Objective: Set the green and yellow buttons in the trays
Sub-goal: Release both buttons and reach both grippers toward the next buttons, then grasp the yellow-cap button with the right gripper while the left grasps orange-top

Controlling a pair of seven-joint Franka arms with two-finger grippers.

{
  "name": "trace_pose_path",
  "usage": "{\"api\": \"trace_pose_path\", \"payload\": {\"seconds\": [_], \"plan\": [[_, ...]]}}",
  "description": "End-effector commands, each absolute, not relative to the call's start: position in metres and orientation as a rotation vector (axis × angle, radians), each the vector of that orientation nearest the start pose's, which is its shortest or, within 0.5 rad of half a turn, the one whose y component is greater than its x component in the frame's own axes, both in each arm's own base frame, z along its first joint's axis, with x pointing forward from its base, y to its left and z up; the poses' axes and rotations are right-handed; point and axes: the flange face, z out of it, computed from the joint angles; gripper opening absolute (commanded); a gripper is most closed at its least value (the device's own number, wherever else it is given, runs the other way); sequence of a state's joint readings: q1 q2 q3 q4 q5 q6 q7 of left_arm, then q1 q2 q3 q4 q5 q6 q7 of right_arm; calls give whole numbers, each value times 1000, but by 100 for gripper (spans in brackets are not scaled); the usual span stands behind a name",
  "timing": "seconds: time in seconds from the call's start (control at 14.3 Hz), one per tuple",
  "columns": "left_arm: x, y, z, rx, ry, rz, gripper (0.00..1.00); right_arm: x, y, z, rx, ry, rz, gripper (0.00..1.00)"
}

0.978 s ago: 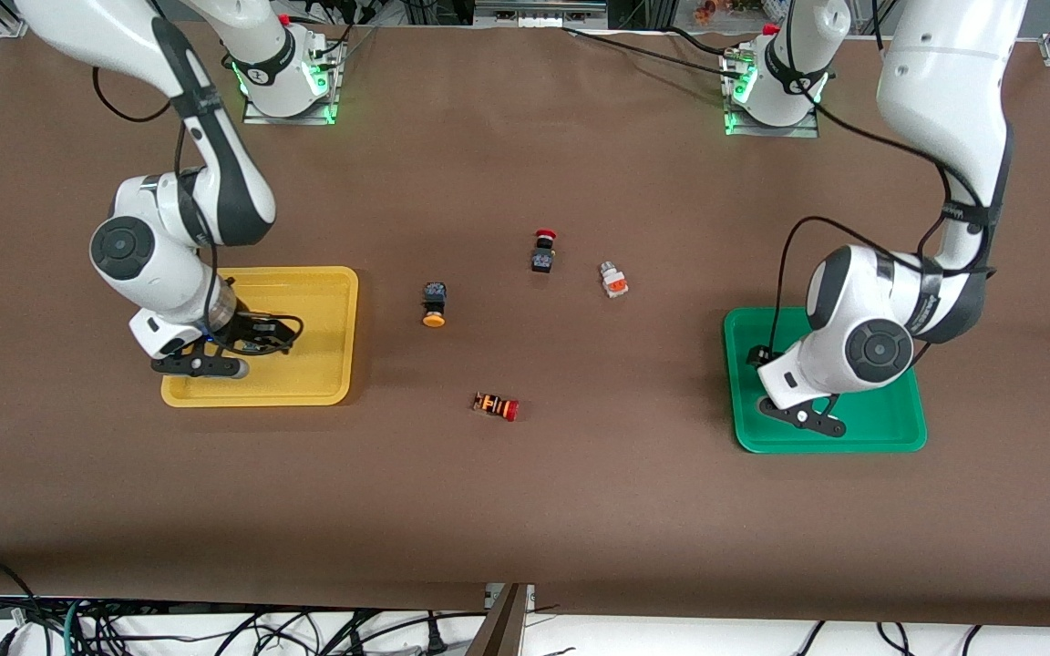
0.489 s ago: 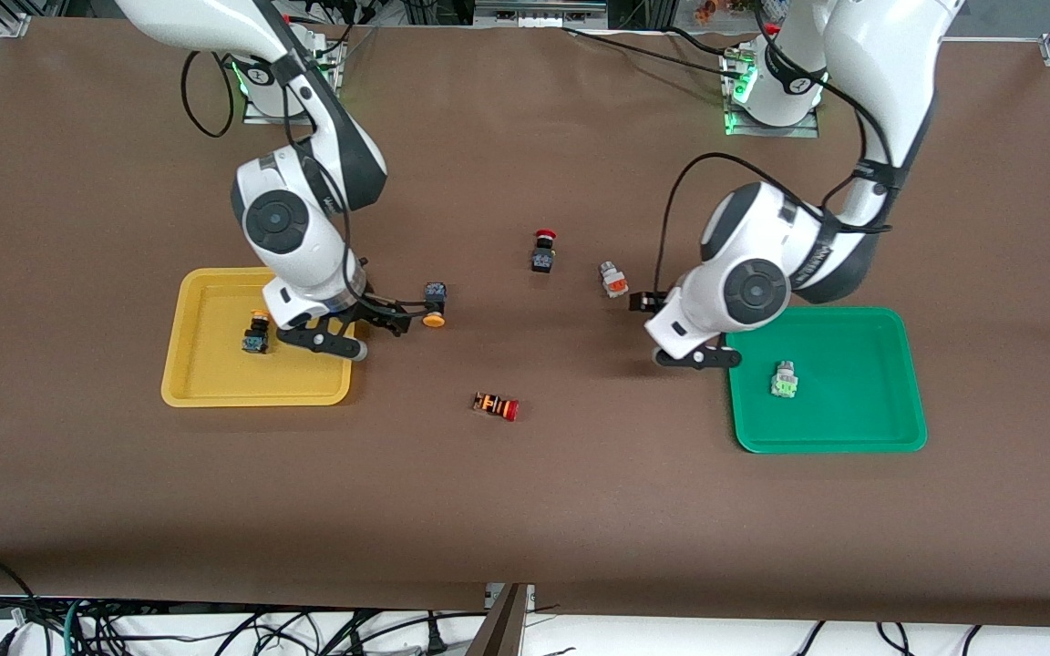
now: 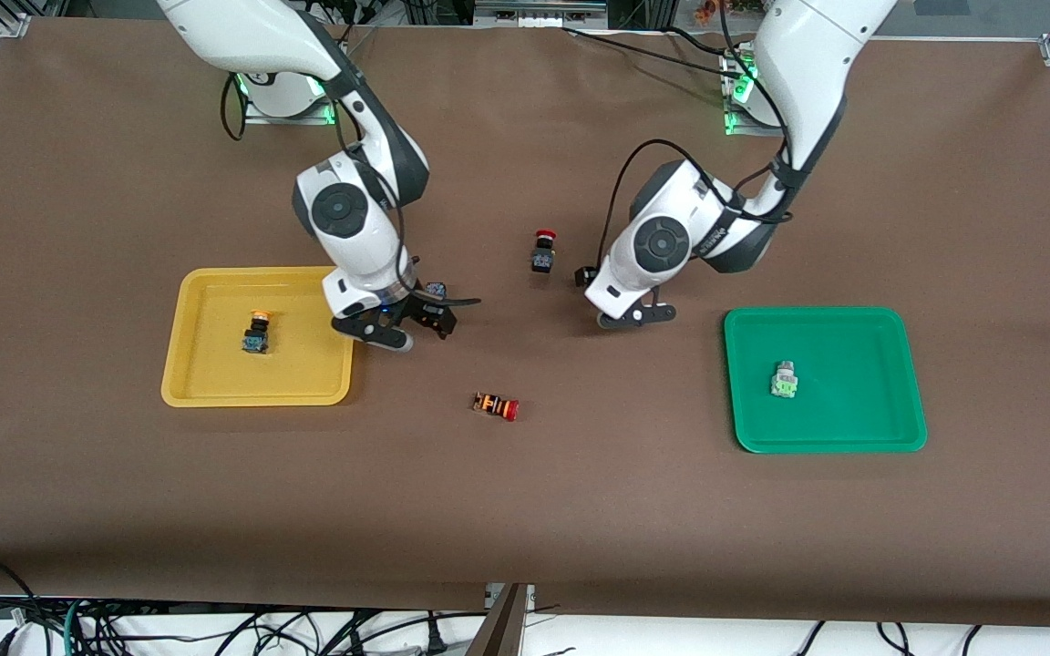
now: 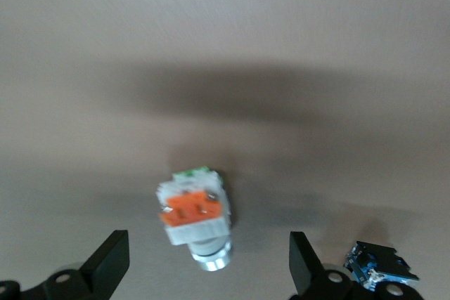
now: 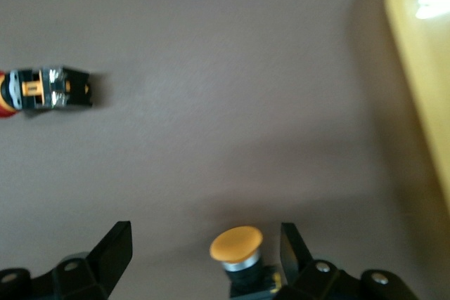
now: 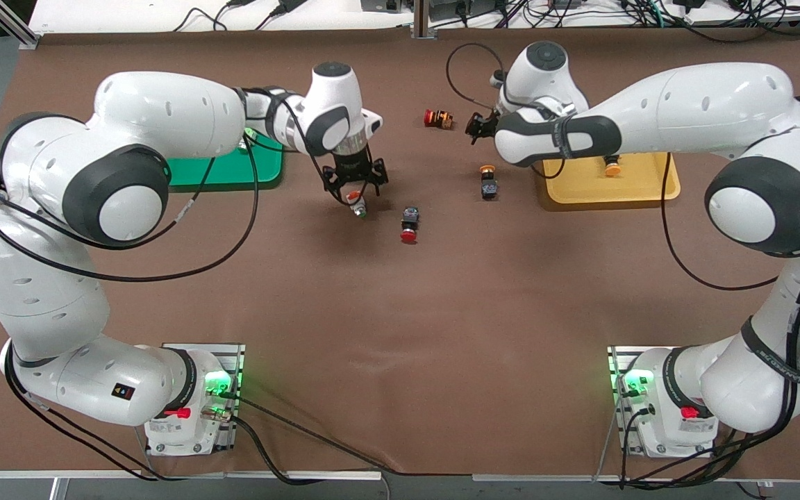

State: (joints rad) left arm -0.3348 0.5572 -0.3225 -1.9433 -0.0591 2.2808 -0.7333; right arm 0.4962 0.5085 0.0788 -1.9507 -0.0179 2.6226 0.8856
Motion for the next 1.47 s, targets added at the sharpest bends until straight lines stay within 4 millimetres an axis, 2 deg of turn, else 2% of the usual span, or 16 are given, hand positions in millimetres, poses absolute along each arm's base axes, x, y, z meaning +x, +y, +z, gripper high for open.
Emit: {"api": "trace_pose_path", "payload": {"seconds": [0.0,0.14,0.21,0.28,0.42,0.49,0.56,0.84,0.91,0.98,1.05,1.12,1.26,1.4], "plan": [[461,-364,180,-3152,-256,430,100,527,355,219,-2958,461,-175,90],[461,-364,173,-3152,-250,427,100,521,355,207,-2950,449,-190,90],[462,-363,171,-3158,-253,421,84,519,355,203,-2941,439,-207,90],[463,-364,169,-3158,-253,421,61,516,355,198,-2943,424,-214,88],[462,-365,167,-3158,-246,424,30,515,355,194,-2965,386,-231,86],[463,-364,168,-3158,-246,423,21,515,353,193,-2983,363,-246,86],[464,-364,169,-3160,-246,419,17,513,351,190,-2998,353,-250,83],[469,-362,179,-3169,-249,402,19,495,359,172,-3059,292,-261,66],[469,-363,180,-3170,-249,400,19,493,360,169,-3076,279,-273,60],[466,-364,178,-3165,-253,406,18,492,363,170,-3081,267,-282,49],[465,-366,179,-3162,-252,410,11,492,363,170,-3080,271,-281,38],[468,-362,183,-3160,-262,408,0,492,363,170,-3081,266,-282,28],[476,-359,199,-3164,-250,394,0,499,358,176,-3078,258,-303,12],[496,-348,232,-3144,-270,419,0,510,347,185,-3085,244,-331,1]]}}
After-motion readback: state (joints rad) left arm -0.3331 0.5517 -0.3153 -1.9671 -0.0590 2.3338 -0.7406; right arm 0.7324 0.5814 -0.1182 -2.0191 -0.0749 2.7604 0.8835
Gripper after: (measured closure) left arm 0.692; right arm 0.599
